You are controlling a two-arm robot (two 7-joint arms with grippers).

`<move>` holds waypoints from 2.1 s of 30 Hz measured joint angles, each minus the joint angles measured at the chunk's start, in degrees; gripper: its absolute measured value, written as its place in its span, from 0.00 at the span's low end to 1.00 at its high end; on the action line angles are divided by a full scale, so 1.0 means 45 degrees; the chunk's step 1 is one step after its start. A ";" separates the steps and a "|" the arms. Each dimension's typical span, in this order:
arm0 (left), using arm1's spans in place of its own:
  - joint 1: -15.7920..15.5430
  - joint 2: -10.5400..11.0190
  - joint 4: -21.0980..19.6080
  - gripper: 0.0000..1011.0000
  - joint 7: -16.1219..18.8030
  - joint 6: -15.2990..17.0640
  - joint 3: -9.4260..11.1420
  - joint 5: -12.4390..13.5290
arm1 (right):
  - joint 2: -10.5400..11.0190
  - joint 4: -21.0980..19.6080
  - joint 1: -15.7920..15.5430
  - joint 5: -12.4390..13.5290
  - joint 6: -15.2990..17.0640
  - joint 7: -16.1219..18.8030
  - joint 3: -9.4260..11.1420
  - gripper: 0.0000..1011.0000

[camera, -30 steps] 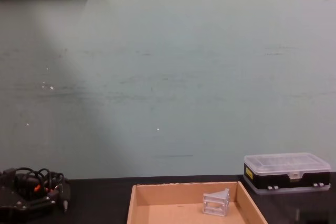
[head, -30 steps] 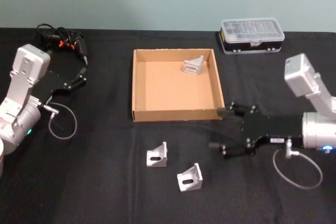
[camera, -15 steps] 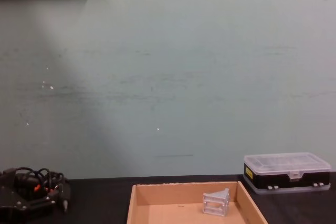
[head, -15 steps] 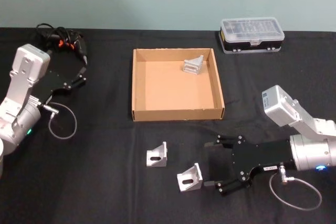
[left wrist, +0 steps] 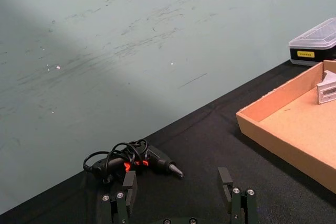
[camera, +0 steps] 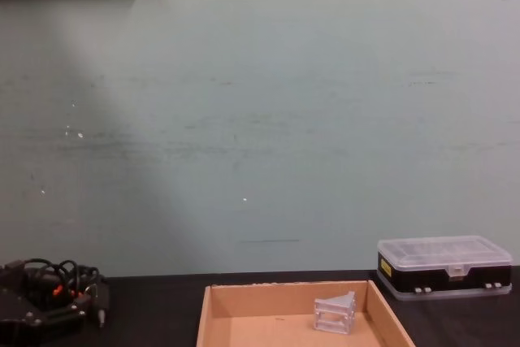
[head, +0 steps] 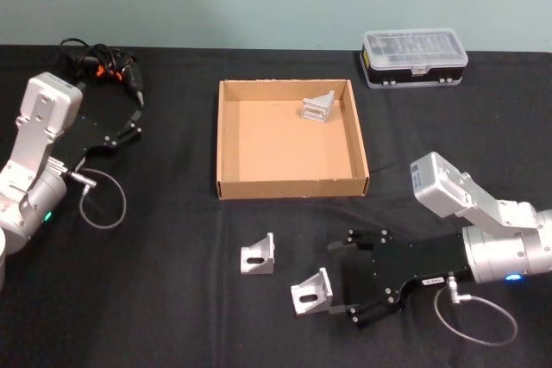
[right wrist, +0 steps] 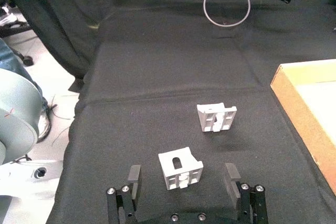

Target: Use one hand to pick up the angle iron from the table and place it into the box.

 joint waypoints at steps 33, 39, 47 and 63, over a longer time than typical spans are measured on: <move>0.0000 0.0000 0.0000 0.99 0.0000 0.0000 0.0000 0.0000 | -0.0728 0.0948 0.0731 -0.0173 -0.0045 0.0139 -0.1119 0.92; 0.0000 0.0000 0.0000 0.99 0.0000 0.0000 0.0000 0.0000 | -0.0733 0.1018 0.0771 -0.0148 -0.0021 0.0092 -0.1116 0.75; 0.0000 0.0000 0.0000 0.99 0.0000 0.0000 0.0000 0.0000 | -0.0751 0.1099 0.0801 -0.0102 -0.0027 0.0006 -0.1100 0.53; 0.0000 0.0000 0.0000 0.99 0.0000 0.0000 0.0001 0.0000 | -0.0686 0.1015 0.0961 0.0222 -0.0032 -0.0158 -0.0718 0.47</move>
